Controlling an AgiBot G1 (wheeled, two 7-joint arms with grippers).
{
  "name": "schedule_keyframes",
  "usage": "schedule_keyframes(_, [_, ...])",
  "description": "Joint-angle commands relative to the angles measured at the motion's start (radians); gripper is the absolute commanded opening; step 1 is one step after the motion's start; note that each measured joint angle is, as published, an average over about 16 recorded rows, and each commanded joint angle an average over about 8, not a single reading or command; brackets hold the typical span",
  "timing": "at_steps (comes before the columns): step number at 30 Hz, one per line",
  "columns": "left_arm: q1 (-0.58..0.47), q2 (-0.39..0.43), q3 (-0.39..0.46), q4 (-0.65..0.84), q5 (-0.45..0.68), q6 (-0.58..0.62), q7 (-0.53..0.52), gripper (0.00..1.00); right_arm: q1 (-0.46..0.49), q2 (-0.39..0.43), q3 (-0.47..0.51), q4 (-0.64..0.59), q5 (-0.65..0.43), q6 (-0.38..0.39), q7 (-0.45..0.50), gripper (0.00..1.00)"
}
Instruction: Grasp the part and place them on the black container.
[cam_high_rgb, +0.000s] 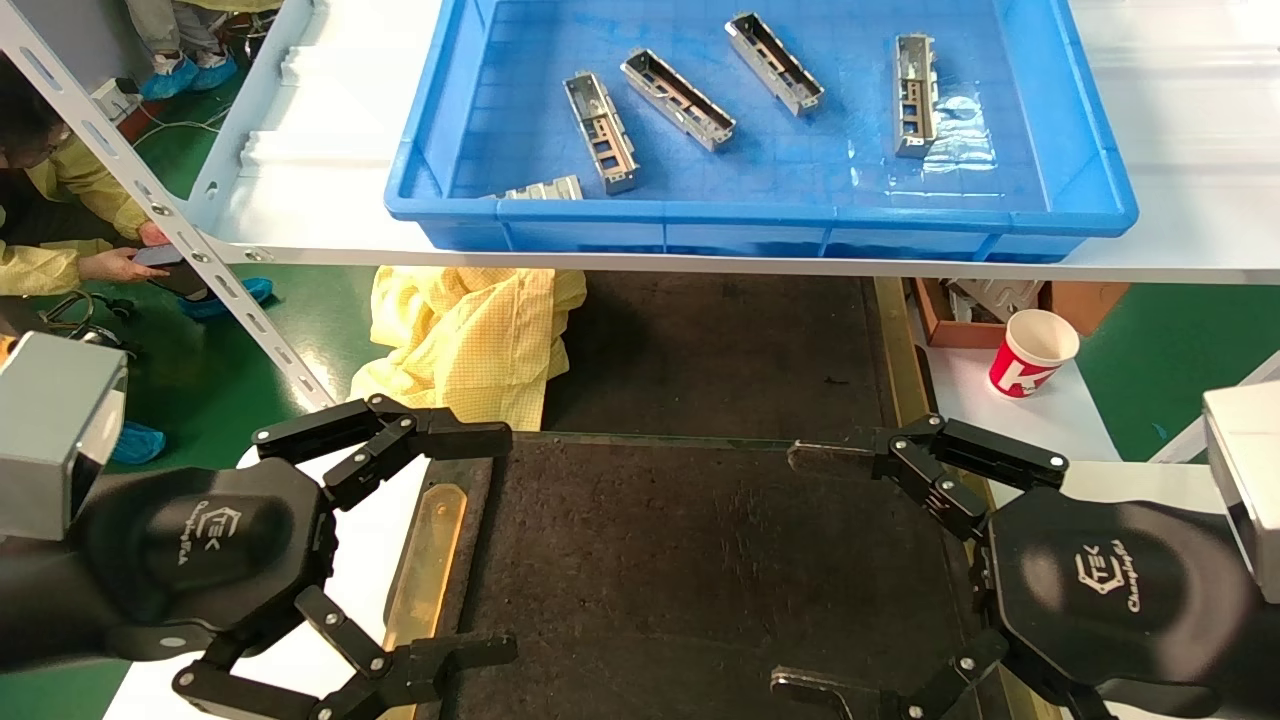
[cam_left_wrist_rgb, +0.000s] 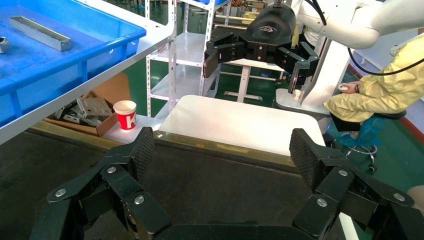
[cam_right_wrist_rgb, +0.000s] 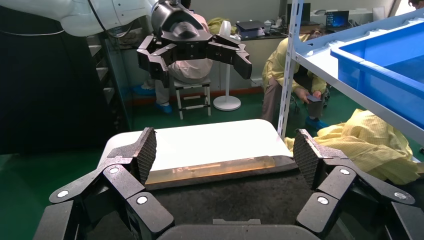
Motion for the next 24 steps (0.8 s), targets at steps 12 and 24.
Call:
schedule_keyframes(12, [0.000,0.000,0.000,0.000,0.000,0.000,0.000,0.07,0.000,0.000,0.000,0.000,0.000,0.000,0.000,1.00])
schedule_keyframes(24, [0.000,0.000,0.000,0.000,0.000,0.000,0.000,0.00,0.000,0.000,0.000,0.000,0.000,0.000,0.000,1.00])
